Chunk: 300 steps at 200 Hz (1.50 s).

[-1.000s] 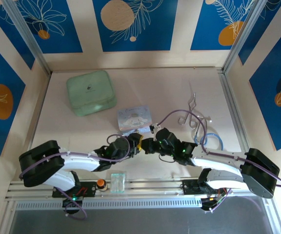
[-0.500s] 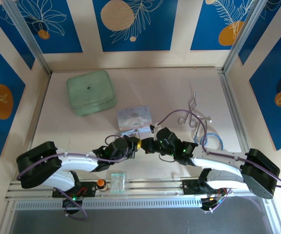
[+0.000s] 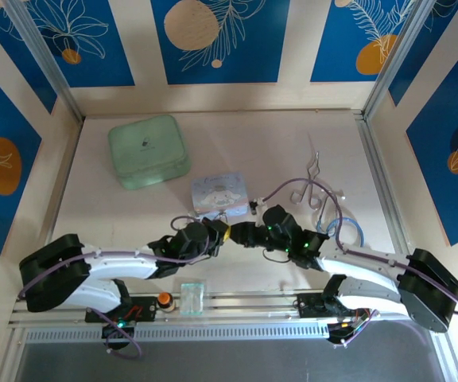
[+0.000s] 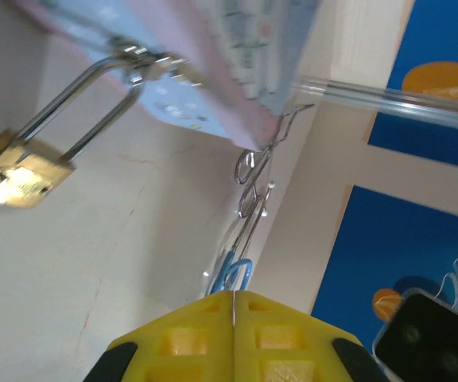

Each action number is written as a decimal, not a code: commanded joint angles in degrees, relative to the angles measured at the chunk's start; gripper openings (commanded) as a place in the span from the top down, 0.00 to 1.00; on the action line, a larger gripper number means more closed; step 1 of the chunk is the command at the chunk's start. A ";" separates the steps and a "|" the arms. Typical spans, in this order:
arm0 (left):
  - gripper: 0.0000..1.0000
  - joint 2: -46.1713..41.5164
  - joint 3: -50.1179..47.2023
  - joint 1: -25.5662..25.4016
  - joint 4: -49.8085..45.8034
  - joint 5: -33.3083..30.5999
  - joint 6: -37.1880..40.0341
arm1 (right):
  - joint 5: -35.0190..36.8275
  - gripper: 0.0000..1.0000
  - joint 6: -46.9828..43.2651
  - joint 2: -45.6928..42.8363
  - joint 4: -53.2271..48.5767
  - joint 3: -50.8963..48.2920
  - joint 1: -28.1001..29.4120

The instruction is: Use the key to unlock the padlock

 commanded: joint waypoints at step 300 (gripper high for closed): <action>0.89 -6.35 1.22 1.07 12.88 -1.25 23.42 | -20.97 1.00 5.39 -0.19 26.89 -3.25 -7.12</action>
